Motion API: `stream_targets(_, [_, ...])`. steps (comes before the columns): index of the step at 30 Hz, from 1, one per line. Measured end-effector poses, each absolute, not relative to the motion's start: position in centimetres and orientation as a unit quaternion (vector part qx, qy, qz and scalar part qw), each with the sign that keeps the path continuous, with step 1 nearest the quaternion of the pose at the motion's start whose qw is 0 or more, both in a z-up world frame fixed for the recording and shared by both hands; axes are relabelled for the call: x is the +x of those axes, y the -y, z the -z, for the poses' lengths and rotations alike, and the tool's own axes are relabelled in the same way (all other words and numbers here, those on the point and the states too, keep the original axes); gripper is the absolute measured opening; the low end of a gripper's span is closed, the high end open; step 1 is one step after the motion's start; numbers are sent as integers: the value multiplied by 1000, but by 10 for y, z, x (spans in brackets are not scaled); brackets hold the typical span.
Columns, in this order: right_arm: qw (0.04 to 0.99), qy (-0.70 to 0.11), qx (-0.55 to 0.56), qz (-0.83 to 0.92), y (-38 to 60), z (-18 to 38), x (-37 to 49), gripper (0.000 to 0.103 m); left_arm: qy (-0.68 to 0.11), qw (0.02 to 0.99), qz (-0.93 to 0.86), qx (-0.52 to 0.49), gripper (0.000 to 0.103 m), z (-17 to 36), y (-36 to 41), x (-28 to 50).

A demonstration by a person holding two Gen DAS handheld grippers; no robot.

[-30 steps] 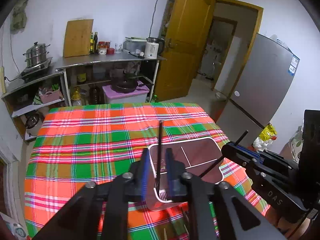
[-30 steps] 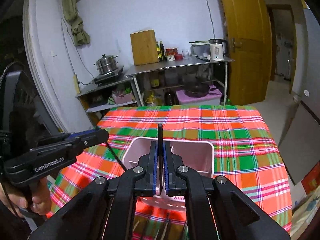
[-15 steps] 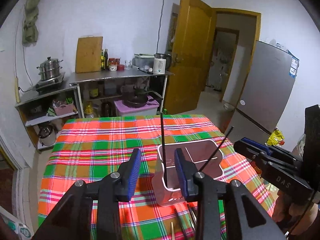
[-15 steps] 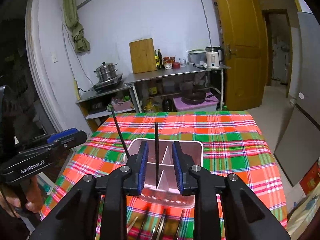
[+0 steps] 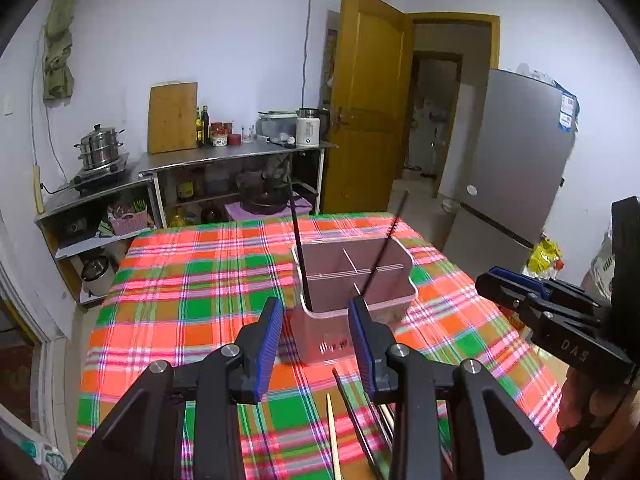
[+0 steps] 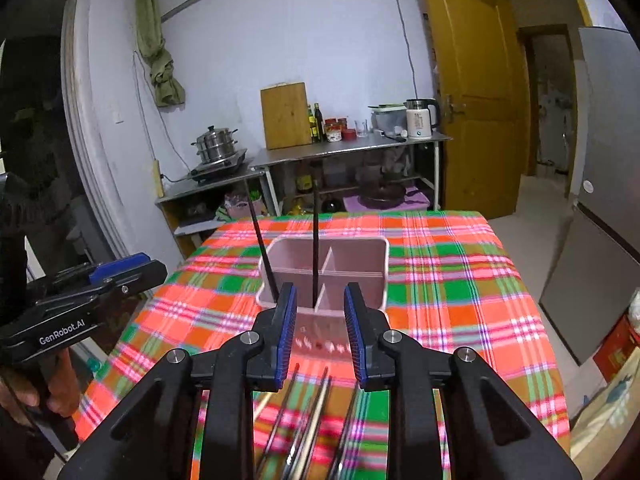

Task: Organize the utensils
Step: 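Lower the chopsticks into the basket compartments and open both tools, then move back to the chopstick row and close the right tool on a dark chopstick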

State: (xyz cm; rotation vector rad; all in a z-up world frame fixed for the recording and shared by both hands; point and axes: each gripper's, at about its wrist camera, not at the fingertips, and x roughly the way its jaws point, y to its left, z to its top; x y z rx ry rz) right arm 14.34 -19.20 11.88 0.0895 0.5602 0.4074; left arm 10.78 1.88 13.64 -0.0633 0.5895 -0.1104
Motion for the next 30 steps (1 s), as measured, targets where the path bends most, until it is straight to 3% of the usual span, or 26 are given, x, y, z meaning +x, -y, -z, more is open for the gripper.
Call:
stream_targets(13, [930,-314,45,-187,207,-75,90,25,-331,940,78,-32,34,-77,-16,56])
stream_targets(30, [912,-370,43,-174,204,-23,97,25,-405,909,89,-44,34,-11,-7,81])
